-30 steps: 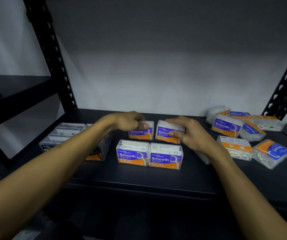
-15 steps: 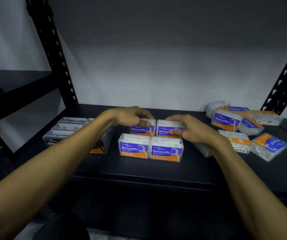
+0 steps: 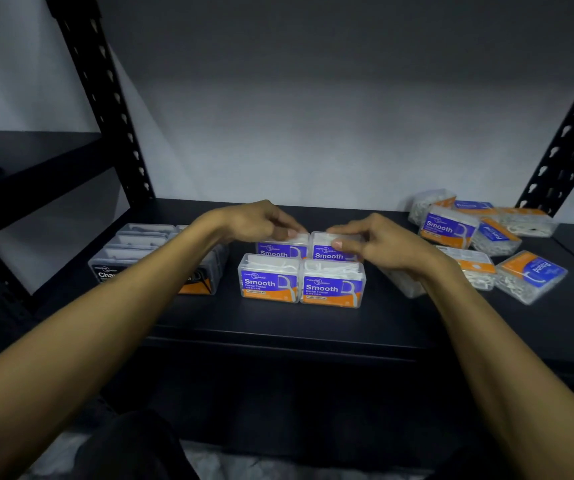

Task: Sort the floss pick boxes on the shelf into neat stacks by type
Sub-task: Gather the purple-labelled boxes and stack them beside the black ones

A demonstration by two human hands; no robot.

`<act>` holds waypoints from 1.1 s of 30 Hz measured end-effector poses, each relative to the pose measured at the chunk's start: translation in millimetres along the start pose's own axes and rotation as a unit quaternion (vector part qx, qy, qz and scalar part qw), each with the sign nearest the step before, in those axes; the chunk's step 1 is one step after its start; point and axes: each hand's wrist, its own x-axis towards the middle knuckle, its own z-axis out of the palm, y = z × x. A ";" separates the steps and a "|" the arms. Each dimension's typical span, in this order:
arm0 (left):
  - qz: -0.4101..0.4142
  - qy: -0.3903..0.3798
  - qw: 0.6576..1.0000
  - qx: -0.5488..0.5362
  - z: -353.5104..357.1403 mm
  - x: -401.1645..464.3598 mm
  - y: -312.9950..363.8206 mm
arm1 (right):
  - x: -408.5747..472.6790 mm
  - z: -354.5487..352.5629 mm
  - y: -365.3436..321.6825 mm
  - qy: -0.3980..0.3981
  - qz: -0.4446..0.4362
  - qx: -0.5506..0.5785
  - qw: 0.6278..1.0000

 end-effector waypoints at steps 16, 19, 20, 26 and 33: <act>-0.001 -0.011 0.999 0.032 -1.7 -8.3 -1.0 | -2.5 4.3 -7.6 0.002 0.016 0.004 1.000; -0.002 -0.034 0.999 0.038 -1.2 -10.1 -4.2 | -6.7 7.1 -10.2 -0.001 0.008 0.000 1.000; -0.004 -0.041 0.998 0.037 -0.6 -11.7 -4.3 | -9.3 7.7 -12.6 -0.002 0.004 0.004 1.000; 0.006 -0.067 0.996 0.051 7.8 -26.3 2.8 | -23.5 9.3 -32.4 -0.048 0.054 -0.044 0.996; 0.045 -0.019 0.992 0.120 27.2 -30.8 -0.8 | -27.7 22.1 -14.8 0.007 0.002 -0.070 0.998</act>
